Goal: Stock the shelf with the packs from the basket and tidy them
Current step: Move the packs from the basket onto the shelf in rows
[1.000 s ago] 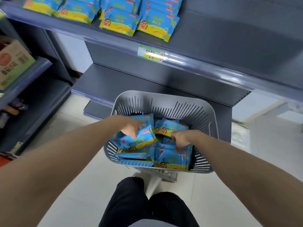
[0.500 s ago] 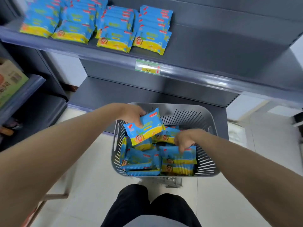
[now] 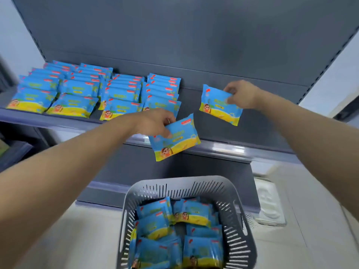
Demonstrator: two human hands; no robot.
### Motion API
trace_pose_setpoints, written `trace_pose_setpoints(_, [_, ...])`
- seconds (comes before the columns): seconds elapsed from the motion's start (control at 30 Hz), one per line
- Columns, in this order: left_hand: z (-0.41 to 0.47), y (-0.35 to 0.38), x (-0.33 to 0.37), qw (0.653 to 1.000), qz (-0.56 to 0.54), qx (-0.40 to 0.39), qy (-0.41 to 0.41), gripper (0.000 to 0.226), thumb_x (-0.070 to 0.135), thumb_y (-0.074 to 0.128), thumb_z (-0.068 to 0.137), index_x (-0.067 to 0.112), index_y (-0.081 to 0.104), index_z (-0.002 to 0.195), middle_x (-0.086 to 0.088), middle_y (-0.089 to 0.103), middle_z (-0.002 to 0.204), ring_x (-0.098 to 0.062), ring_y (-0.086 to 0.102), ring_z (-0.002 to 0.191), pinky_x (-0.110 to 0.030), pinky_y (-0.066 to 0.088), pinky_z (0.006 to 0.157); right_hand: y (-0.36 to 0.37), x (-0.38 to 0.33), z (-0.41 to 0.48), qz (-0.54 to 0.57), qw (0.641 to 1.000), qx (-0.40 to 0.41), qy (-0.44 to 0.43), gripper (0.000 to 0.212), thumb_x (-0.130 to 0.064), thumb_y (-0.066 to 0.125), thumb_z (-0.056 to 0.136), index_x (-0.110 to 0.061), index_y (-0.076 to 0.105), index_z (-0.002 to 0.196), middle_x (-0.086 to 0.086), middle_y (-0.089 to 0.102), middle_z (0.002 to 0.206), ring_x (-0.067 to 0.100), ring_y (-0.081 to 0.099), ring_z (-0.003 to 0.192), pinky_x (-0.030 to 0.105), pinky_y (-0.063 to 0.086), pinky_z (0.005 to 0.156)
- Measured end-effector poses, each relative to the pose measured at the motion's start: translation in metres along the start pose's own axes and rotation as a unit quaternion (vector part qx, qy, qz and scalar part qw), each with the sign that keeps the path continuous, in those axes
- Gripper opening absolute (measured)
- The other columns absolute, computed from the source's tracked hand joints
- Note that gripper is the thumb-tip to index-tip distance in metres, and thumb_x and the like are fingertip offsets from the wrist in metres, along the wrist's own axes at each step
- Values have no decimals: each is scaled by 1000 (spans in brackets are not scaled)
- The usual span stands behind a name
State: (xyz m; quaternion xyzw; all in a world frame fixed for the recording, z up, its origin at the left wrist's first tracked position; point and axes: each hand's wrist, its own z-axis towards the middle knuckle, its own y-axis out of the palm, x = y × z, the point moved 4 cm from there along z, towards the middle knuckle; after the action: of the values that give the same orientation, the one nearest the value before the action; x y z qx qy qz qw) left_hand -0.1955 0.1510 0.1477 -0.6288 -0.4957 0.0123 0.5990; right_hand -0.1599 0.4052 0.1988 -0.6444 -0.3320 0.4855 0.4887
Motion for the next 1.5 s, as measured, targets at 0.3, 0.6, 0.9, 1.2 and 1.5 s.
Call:
trace_pose_setpoints(0.3, [77, -61, 33, 993, -25, 113, 14, 30, 4, 65, 84, 10, 54, 111, 1, 61, 88, -13, 51, 65, -15, 44, 52, -7, 41, 97, 21, 1000, 18, 9, 34, -7, 56, 87, -12, 58, 121, 13, 62, 120, 30, 59, 106, 34, 48, 86])
trace_pose_setpoints(0.6, [208, -86, 46, 982, 103, 155, -20, 27, 6, 63, 83, 9, 56, 109, -8, 62, 104, -28, 57, 94, -36, 48, 84, -3, 107, 171, 50, 997, -48, -14, 30, -2, 61, 86, -10, 62, 115, 12, 63, 113, 21, 55, 92, 31, 46, 83])
trace_pose_setpoints(0.9, [284, -75, 27, 982, 150, 91, -64, 35, 10, 63, 83, 13, 54, 117, -9, 60, 110, -24, 51, 89, -36, 44, 88, 18, 135, 197, 68, 994, -51, -73, 44, -9, 60, 85, -25, 54, 126, -4, 62, 92, 15, 55, 76, 25, 45, 67])
trace_pose_setpoints(1.2, [320, -60, 13, 952, 252, 153, -84, 52, 14, 56, 87, 18, 41, 136, -8, 52, 131, -29, 47, 122, -37, 31, 100, 38, 135, 199, -77, 994, -15, -76, 55, -19, 55, 87, -23, 40, 140, 12, 47, 125, 30, 44, 120, 39, 42, 98])
trace_pose_setpoints(1.5, [301, -48, 27, 927, 295, 218, -82, 50, 10, 53, 87, 16, 43, 135, -10, 45, 135, -28, 43, 125, -36, 30, 103, 40, 129, 180, -145, 982, 77, -92, 38, -20, 51, 90, -11, 52, 126, 11, 55, 124, 32, 47, 117, 38, 42, 94])
